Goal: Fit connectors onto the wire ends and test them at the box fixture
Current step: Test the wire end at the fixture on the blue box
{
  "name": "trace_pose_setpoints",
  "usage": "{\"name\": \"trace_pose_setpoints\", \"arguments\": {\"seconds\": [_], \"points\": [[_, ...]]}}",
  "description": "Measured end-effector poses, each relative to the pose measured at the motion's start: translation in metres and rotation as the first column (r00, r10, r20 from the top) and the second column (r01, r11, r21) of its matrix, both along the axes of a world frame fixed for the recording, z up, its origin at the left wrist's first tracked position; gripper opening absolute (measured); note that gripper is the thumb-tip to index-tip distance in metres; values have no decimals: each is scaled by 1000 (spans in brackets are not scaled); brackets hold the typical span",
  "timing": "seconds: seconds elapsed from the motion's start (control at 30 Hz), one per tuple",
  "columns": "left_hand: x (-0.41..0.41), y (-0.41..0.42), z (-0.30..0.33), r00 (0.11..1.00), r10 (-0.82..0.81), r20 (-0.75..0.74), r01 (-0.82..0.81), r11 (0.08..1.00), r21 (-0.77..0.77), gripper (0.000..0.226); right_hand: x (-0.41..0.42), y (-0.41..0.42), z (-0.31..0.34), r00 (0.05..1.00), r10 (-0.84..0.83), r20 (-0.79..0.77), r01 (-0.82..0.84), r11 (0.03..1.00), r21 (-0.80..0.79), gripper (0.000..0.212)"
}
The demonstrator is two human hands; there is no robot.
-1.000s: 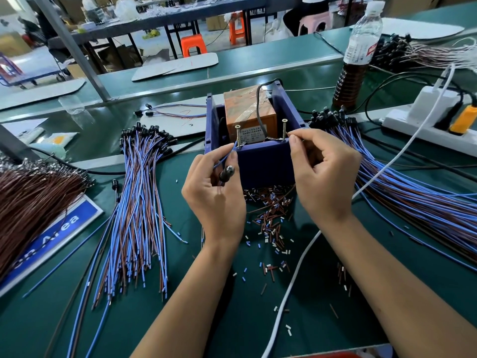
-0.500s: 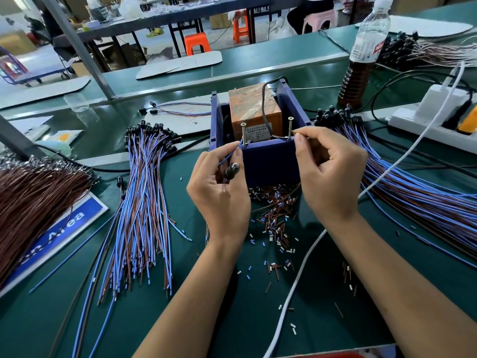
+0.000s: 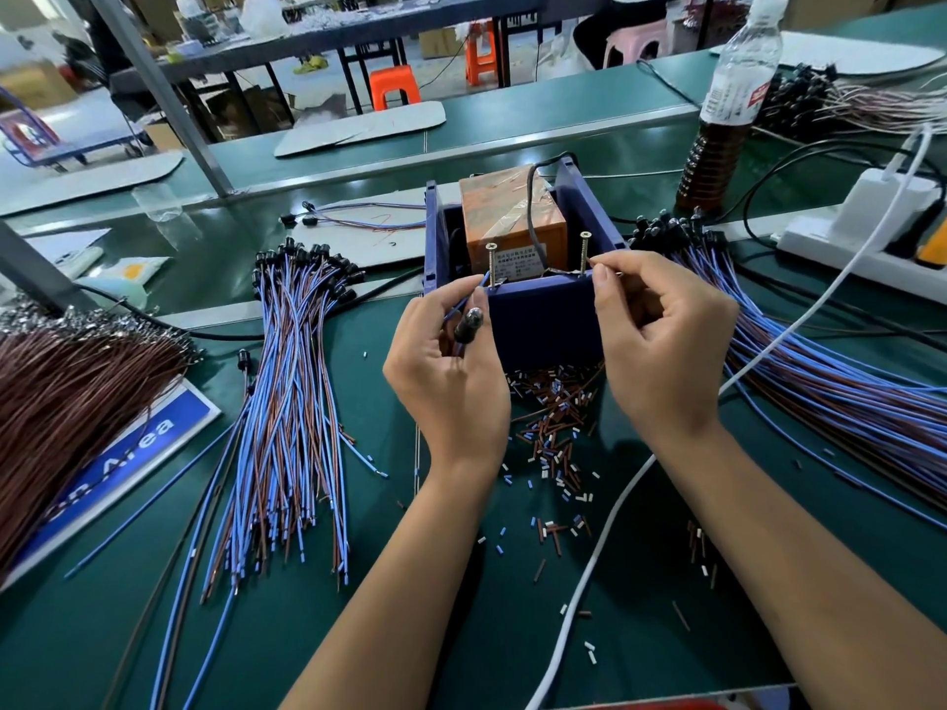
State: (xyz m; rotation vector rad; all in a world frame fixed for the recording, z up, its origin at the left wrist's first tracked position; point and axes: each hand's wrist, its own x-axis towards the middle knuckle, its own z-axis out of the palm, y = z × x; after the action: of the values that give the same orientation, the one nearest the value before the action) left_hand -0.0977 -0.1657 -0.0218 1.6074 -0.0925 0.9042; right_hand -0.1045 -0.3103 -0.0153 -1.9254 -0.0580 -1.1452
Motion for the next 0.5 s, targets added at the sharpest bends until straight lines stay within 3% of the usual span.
{"name": "trace_pose_setpoints", "arguments": {"seconds": [0.5], "points": [[-1,0,-1,1000,-22,0,22,1000,-5,10,-1,0,1,1000,3,19,-3,1000,-21,16]]}}
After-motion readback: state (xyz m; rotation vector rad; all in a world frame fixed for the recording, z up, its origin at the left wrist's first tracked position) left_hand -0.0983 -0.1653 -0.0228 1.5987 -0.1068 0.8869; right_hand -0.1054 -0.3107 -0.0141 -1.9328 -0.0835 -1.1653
